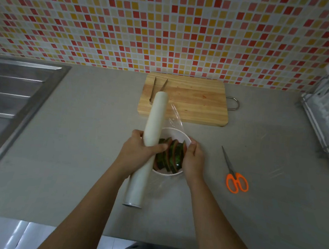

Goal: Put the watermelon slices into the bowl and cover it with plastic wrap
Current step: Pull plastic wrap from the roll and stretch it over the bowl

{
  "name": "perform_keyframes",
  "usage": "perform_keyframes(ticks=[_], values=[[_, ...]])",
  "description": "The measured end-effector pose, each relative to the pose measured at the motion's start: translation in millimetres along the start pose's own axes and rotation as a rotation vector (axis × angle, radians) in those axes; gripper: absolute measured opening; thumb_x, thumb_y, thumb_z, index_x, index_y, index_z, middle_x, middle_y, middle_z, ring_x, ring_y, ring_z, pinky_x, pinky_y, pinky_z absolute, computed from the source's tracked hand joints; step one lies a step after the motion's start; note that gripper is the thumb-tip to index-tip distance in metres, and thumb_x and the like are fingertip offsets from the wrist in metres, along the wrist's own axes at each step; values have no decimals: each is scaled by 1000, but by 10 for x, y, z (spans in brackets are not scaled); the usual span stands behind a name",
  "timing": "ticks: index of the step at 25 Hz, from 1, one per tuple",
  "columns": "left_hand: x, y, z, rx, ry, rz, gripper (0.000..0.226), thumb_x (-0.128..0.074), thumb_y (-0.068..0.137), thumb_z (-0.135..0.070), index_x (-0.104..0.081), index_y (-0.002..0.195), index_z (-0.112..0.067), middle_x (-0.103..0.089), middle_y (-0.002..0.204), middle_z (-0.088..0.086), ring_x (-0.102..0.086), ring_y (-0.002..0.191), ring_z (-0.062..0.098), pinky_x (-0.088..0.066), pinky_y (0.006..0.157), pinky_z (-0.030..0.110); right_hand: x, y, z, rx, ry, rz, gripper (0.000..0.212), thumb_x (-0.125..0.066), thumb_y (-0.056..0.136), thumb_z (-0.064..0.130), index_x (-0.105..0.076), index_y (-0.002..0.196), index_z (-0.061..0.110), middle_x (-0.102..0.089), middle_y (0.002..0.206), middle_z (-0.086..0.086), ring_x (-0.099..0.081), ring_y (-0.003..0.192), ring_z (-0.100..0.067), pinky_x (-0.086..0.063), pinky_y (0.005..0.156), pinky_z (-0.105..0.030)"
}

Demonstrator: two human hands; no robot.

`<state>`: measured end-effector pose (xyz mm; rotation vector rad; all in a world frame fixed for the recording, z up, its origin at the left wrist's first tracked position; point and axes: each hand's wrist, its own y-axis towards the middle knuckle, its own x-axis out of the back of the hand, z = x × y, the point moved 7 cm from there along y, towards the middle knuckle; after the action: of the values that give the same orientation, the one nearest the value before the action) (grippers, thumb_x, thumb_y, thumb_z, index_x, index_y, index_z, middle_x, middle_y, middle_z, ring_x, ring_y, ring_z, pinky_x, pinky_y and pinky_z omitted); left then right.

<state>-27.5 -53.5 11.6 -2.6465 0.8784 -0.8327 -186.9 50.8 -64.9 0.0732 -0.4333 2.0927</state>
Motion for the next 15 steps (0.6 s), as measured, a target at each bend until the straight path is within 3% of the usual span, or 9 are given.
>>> perform_keyframes(ticks=[2,4,7,9,12,15], values=[[71,23,68,29,-19,-27,52,-76,73,-39,-48,113,-21,-61,98,-2,-62,82,13,-53,63,30,12,0,18,6,-33,-8,38,-26,101,28,-60,110,14,-57,82,5,-52,72,3,-39,48,-2],[136,27,141,45,-110,-43,54,-72,78,-35,-49,126,-20,-63,108,3,-63,89,20,-56,78,39,17,-8,40,8,-66,-10,39,-26,100,29,-61,111,15,-58,82,5,-55,73,-3,-39,50,-4],[200,33,253,89,-209,-9,62,-59,88,-37,-28,141,-34,-57,115,5,-62,95,25,-52,84,41,17,-20,67,28,-71,-13,40,-26,100,28,-60,116,15,-64,98,-5,-61,91,-19,-51,75,-26],[233,64,310,95,-209,3,55,-50,93,-38,-25,142,-36,-55,116,7,-61,95,25,-52,79,39,13,-26,96,46,-82,-20,40,-26,100,26,-60,118,15,-66,107,-9,-61,99,-23,-51,89,-38],[231,102,346,68,-131,-14,47,-42,94,-44,-30,137,-31,-56,117,7,-60,88,17,-48,66,32,18,-16,105,52,-104,-23,40,-26,100,25,-60,118,15,-65,107,-9,-60,100,-23,-50,89,-38],[224,137,364,55,-104,-12,64,-65,76,-58,-37,124,-28,-59,105,-2,-63,88,16,-52,68,32,42,-4,86,35,-105,-32,38,-26,100,27,-60,114,17,-63,99,-4,-60,94,-20,-50,80,-33]])
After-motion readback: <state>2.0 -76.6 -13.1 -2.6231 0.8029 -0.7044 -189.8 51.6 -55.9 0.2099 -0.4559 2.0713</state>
